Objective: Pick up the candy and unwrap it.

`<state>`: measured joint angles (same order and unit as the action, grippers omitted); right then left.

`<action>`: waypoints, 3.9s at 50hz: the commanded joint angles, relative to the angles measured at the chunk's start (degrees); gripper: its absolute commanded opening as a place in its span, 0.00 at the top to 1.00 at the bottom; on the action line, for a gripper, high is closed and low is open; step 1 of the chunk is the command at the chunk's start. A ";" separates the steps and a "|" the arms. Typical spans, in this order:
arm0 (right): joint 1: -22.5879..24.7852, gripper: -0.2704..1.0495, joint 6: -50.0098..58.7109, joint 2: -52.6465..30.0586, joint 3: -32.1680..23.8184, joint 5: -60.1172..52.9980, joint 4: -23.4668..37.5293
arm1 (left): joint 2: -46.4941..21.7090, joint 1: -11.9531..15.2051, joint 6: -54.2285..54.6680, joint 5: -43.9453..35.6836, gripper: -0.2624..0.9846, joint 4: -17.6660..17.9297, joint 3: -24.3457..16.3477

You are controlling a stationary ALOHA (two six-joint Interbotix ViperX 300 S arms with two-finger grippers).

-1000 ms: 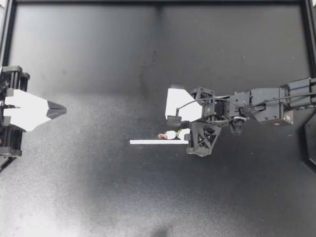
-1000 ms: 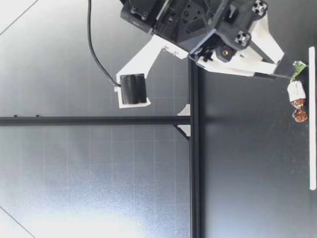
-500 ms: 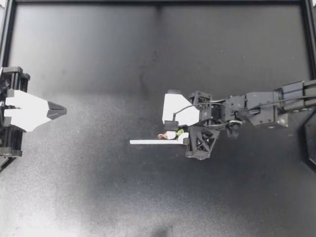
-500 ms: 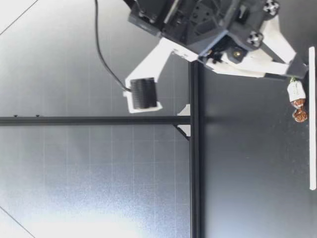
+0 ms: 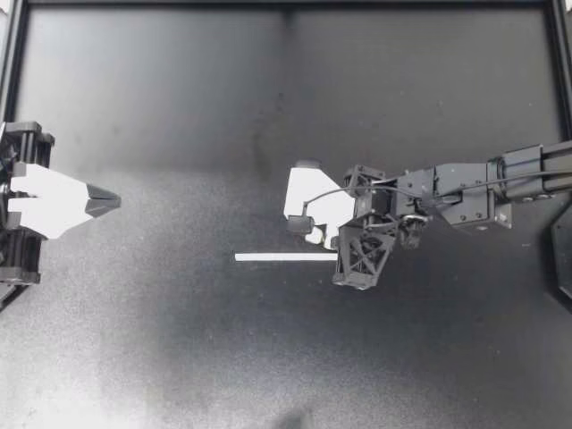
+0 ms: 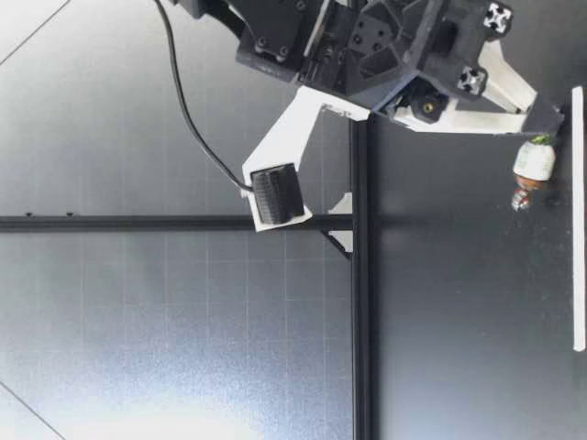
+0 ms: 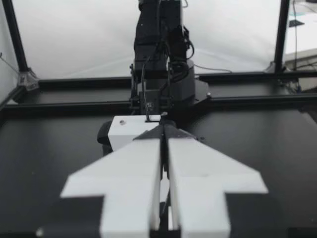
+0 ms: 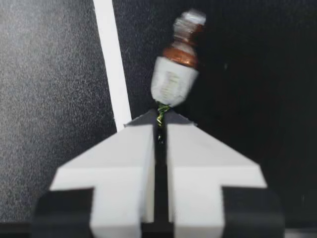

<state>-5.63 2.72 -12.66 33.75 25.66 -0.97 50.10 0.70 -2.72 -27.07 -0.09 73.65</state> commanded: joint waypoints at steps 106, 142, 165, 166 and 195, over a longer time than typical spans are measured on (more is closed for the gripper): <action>3.87 0.90 -5.98 19.25 -7.12 -0.53 0.44 | -39.38 0.09 -4.66 -7.47 0.81 0.26 -19.51; 3.87 0.90 -2.37 22.41 -1.67 -1.14 -0.26 | -37.09 0.09 -3.34 -11.25 0.91 1.32 -15.29; 3.87 0.90 -2.90 21.01 -3.60 -7.38 0.18 | -40.17 0.09 -2.99 -11.34 0.91 1.32 -18.02; 3.87 0.90 -2.90 20.92 -3.69 -7.38 0.18 | -40.43 0.09 -2.99 -11.34 0.91 1.32 -18.19; 3.87 0.66 -2.20 21.18 -2.02 -10.02 0.18 | -39.29 0.09 -1.93 -11.34 0.91 2.37 -16.79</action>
<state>-2.02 0.44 7.56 32.26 16.96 -0.88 9.67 0.70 -4.83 -37.88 1.76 57.30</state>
